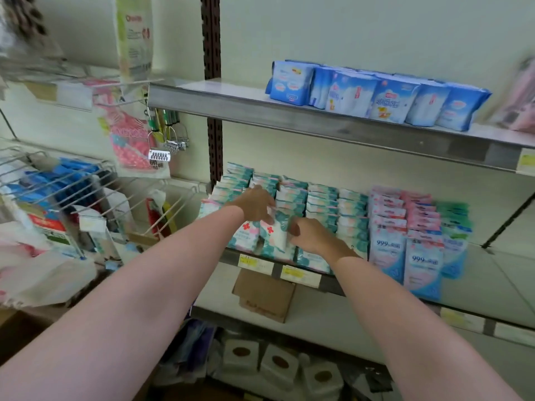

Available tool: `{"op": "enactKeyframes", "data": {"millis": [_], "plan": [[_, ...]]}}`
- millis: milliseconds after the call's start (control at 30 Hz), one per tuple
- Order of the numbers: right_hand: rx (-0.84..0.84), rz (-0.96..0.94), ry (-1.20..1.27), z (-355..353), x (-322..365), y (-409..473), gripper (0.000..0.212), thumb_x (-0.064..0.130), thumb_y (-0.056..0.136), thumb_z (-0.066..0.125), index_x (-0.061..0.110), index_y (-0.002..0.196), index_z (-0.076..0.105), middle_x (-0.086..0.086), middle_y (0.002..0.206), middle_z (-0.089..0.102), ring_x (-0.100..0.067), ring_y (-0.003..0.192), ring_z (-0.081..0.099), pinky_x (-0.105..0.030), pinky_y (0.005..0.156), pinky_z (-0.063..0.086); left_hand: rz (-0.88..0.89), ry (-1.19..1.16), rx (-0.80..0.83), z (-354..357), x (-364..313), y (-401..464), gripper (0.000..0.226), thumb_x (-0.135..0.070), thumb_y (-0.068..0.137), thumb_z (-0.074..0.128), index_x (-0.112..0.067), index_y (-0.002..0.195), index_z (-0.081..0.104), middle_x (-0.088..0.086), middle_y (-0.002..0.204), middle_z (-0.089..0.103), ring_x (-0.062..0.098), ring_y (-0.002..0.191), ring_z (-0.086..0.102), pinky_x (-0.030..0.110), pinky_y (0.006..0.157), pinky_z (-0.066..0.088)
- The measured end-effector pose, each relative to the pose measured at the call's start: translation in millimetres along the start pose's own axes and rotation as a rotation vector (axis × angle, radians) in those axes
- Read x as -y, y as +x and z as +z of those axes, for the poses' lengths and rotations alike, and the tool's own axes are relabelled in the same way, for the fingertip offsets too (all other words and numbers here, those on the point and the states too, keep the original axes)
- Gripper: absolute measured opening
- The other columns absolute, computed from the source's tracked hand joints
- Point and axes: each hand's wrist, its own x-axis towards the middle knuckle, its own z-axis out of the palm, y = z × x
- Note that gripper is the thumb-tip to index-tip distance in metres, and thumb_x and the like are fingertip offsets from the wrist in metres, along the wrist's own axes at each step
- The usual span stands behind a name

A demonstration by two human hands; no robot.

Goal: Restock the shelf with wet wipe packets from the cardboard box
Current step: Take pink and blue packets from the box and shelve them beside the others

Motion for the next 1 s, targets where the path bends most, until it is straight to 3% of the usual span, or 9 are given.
{"op": "enactKeyframes", "data": {"millis": [67, 133, 233, 367, 567, 700, 900, 1000], "plan": [[-0.019, 0.037, -0.013, -1, -5, -2, 0.009, 0.020, 0.092, 0.059, 0.013, 0.097, 0.059, -0.007, 0.095, 0.063, -0.027, 0.086, 0.061, -0.035, 0.070, 0.047, -0.015, 0.032, -0.005, 7, 0, 4, 0.059, -0.035, 0.085, 0.074, -0.024, 0.139, 0.053, 0.011, 0.151, 0.023, 0.039, 0.143, 0.020, 0.052, 0.108, 0.038], [-0.048, 0.083, -0.013, -4, -9, -4, 0.009, 0.020, 0.092, 0.056, 0.013, 0.096, 0.060, -0.005, 0.094, 0.062, -0.024, 0.085, 0.060, -0.034, 0.074, 0.048, 0.008, 0.112, 0.000, 12, -2, 7, 0.055, -0.041, 0.087, 0.070, -0.026, 0.137, 0.053, 0.010, 0.152, 0.018, 0.041, 0.144, 0.011, 0.057, 0.110, 0.033], [-0.072, 0.133, -0.044, -7, -16, -4, 0.011, 0.015, 0.092, 0.052, 0.011, 0.097, 0.061, -0.006, 0.099, 0.062, -0.026, 0.090, 0.060, -0.035, 0.081, 0.049, 0.051, 0.131, 0.007, 16, -4, 11, 0.059, -0.047, 0.088, 0.067, -0.020, 0.137, 0.052, 0.010, 0.148, 0.031, 0.038, 0.141, 0.022, 0.053, 0.108, 0.035], [-0.094, 0.153, -0.060, -8, -21, -4, 0.010, 0.015, 0.091, 0.055, 0.014, 0.099, 0.061, -0.005, 0.102, 0.062, -0.025, 0.092, 0.059, -0.035, 0.082, 0.049, 0.064, -0.038, 0.036, 28, -7, 14, 0.067, -0.038, 0.091, 0.067, -0.010, 0.146, 0.041, 0.010, 0.149, 0.041, 0.029, 0.134, 0.043, 0.039, 0.106, 0.041], [-0.127, 0.149, -0.050, -3, -29, -6, 0.009, 0.017, 0.092, 0.055, 0.014, 0.098, 0.061, -0.006, 0.101, 0.063, -0.026, 0.093, 0.059, -0.038, 0.084, 0.052, 0.083, -0.085, 0.069, 51, -7, 19, 0.066, -0.035, 0.092, 0.066, -0.009, 0.146, 0.039, 0.011, 0.150, 0.040, 0.029, 0.136, 0.040, 0.037, 0.108, 0.036], [-0.127, 0.156, -0.057, -2, -29, -5, 0.008, 0.017, 0.091, 0.056, 0.017, 0.098, 0.061, -0.004, 0.102, 0.063, -0.025, 0.093, 0.059, -0.038, 0.085, 0.052, 0.129, -0.042, 0.001, 53, -6, 22, 0.060, -0.026, 0.086, 0.073, -0.016, 0.140, 0.047, 0.011, 0.136, 0.049, 0.032, 0.125, 0.049, 0.044, 0.100, 0.045], [-0.130, 0.154, -0.061, -1, -31, -5, 0.009, 0.018, 0.092, 0.057, 0.018, 0.099, 0.061, -0.003, 0.103, 0.064, -0.023, 0.093, 0.059, -0.037, 0.085, 0.052, 0.114, 0.055, -0.027, 61, -6, 24, 0.061, -0.024, 0.085, 0.072, -0.018, 0.141, 0.047, 0.011, 0.136, 0.046, 0.035, 0.136, 0.031, 0.048, 0.106, 0.038], [-0.127, 0.153, -0.065, -1, -30, -5, 0.009, 0.018, 0.092, 0.057, 0.018, 0.100, 0.061, -0.003, 0.103, 0.063, -0.023, 0.094, 0.059, -0.038, 0.086, 0.052, 0.114, 0.014, -0.018, 58, -5, 23, 0.065, -0.024, 0.079, 0.079, -0.014, 0.136, 0.049, 0.011, 0.130, 0.051, 0.032, 0.128, 0.038, 0.043, 0.100, 0.043]]}}
